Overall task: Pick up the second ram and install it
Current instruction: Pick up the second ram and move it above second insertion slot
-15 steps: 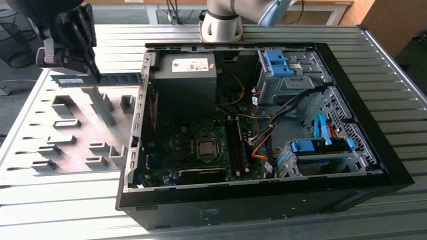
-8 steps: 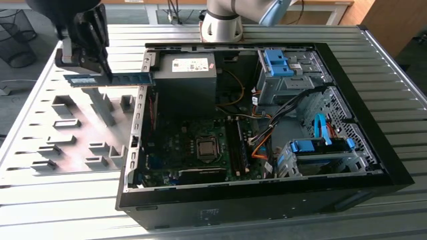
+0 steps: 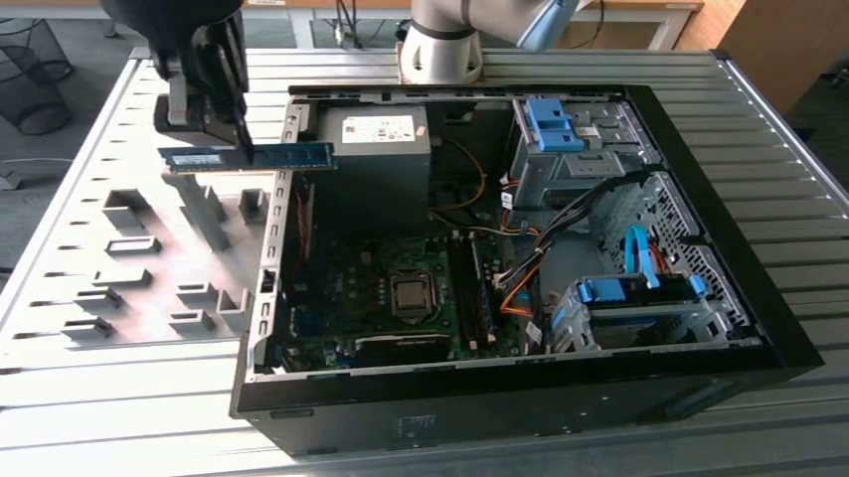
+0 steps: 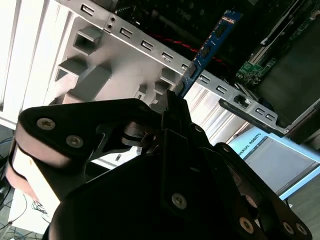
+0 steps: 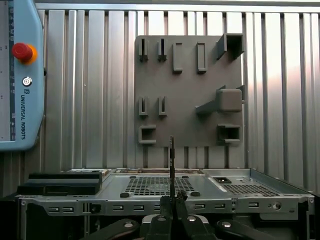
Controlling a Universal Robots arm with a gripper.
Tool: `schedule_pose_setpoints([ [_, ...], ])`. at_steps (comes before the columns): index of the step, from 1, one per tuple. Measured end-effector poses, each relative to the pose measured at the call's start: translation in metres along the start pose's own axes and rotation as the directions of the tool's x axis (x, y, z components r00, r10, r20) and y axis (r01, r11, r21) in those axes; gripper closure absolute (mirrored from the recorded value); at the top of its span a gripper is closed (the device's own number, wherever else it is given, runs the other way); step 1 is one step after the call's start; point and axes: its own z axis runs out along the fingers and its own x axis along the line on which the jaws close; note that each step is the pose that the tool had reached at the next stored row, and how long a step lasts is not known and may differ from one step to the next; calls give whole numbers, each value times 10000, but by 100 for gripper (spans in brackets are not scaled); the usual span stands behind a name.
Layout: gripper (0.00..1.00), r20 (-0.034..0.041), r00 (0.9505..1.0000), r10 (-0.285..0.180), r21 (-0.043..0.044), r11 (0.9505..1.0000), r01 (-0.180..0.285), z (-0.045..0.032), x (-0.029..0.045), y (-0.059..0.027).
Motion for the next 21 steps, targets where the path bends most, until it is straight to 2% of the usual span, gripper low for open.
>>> schedule_pose_setpoints([
  [21, 86, 0, 10000, -1, 0, 10000, 1, -12, -8, -537],
])
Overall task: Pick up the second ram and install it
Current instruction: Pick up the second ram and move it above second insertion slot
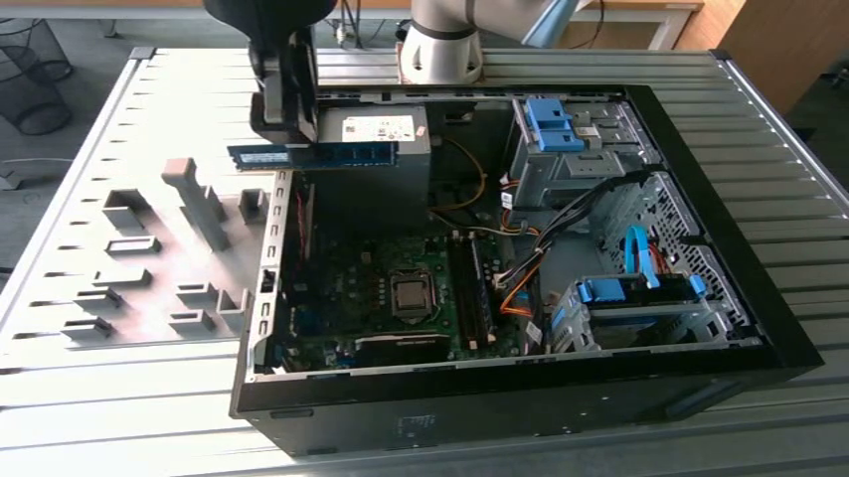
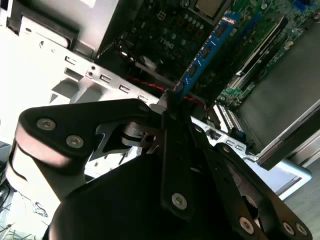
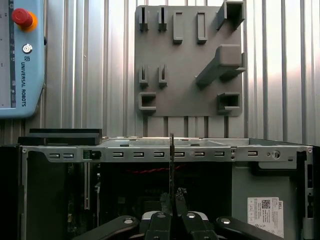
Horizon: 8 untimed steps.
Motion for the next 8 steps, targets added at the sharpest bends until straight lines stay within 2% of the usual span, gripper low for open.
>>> schedule_pose_setpoints([
  [6, 86, 0, 10000, -1, 0, 10000, 1, -4, -2, -155],
  [8, 86, 0, 10000, 1, 0, 10000, -1, -4, -2, -165],
])
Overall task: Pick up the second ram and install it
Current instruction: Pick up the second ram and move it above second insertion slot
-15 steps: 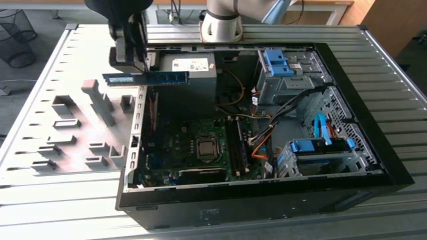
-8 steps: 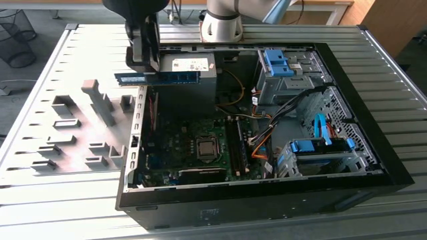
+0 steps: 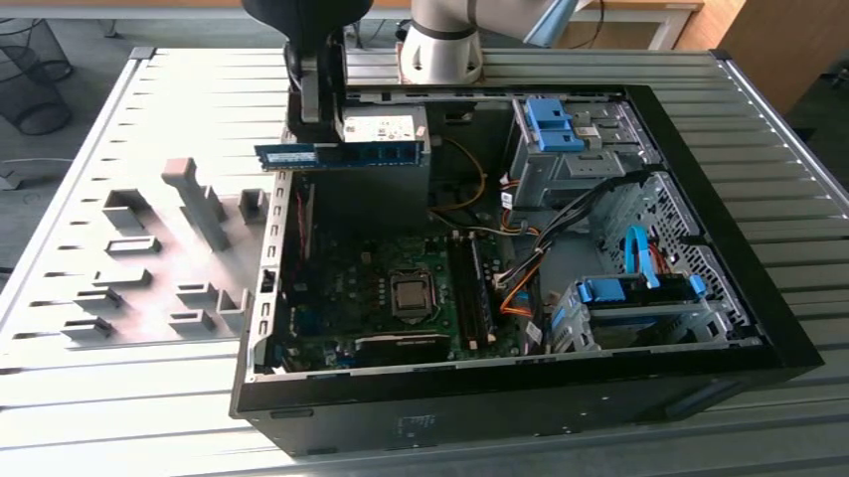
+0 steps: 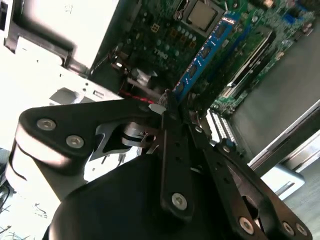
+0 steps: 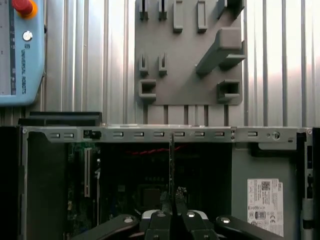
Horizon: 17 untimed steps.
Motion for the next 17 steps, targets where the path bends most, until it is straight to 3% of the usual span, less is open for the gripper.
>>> schedule_pose_setpoints([
  [17, 86, -1, 10000, -1, 0, 10000, 1, 0, 0, 10],
])
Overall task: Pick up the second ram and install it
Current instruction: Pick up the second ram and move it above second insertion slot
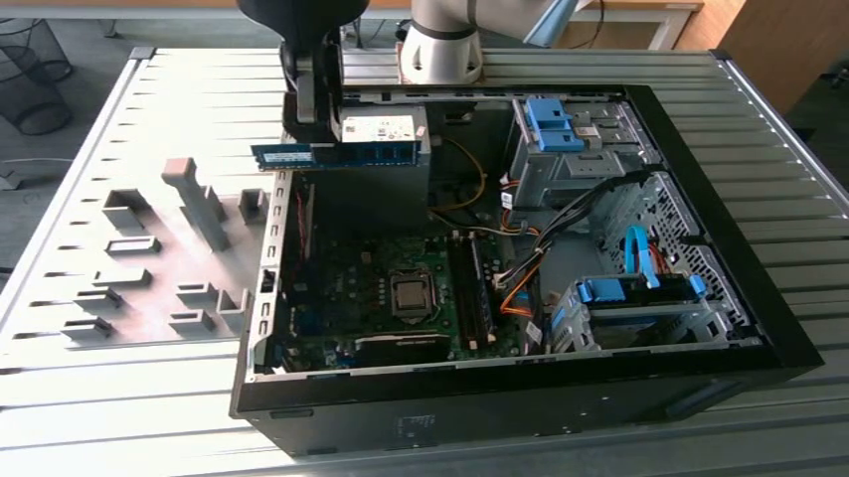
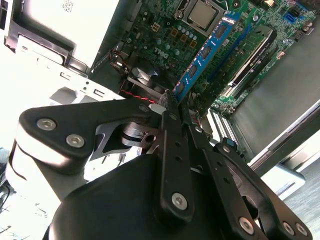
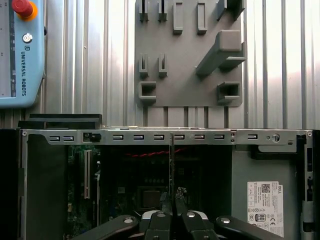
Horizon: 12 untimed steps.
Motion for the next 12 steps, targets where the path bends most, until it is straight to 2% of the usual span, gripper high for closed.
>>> schedule_pose_setpoints([
  [12, 86, 0, 10000, 0, 0, 10000, 0, -2, -1, -55],
])
